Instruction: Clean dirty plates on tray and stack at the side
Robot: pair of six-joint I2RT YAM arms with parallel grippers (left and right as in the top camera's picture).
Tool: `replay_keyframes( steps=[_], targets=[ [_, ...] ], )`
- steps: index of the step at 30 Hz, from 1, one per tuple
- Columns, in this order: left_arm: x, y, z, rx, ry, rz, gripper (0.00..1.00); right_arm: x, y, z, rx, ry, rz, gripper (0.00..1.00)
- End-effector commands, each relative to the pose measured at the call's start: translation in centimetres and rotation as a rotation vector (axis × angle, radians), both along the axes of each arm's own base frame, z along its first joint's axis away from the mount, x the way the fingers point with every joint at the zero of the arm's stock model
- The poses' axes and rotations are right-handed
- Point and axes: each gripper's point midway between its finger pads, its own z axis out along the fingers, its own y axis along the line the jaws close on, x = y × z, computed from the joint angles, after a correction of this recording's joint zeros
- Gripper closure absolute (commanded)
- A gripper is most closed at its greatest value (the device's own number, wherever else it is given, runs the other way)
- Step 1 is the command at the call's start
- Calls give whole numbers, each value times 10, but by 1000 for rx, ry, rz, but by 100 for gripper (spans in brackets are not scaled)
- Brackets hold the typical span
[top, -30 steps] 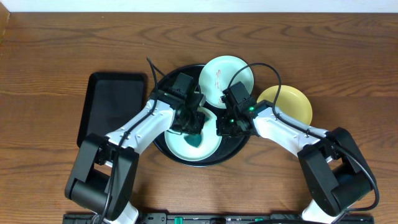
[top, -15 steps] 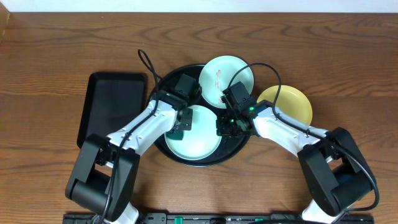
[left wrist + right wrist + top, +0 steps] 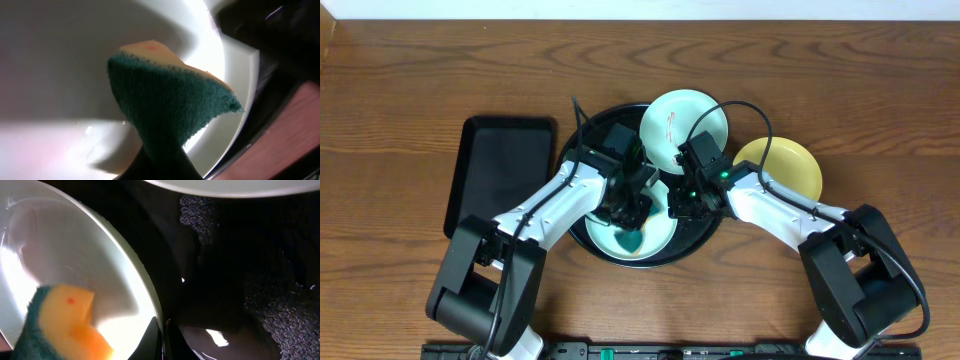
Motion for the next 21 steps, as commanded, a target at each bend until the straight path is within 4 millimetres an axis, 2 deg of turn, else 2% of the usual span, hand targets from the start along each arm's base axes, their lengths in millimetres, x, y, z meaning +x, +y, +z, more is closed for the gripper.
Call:
replay_keyframes(
  steps=[1,3,5,9,15,21],
  targets=[
    [13,-1,-4,3,-54,12,93,7,-6,0,-31,-18,-28,99],
    [34,7,-6,63,-133,74,93,7,-6,-1,-31,-18,-28,99],
    [62,27,-7,183,-250,189,93,7,-6,-1,-30,-18,-27,99],
    [88,60,1,350,-375,360,92,7,-6,-1,-31,-17,-27,99],
    [98,74,33,383,-397,436,93,7,-6,-1,-31,-17,-27,99],
    [102,104,87,377,-380,559,93,7,-6,0,-30,-17,-27,99]
  ],
)
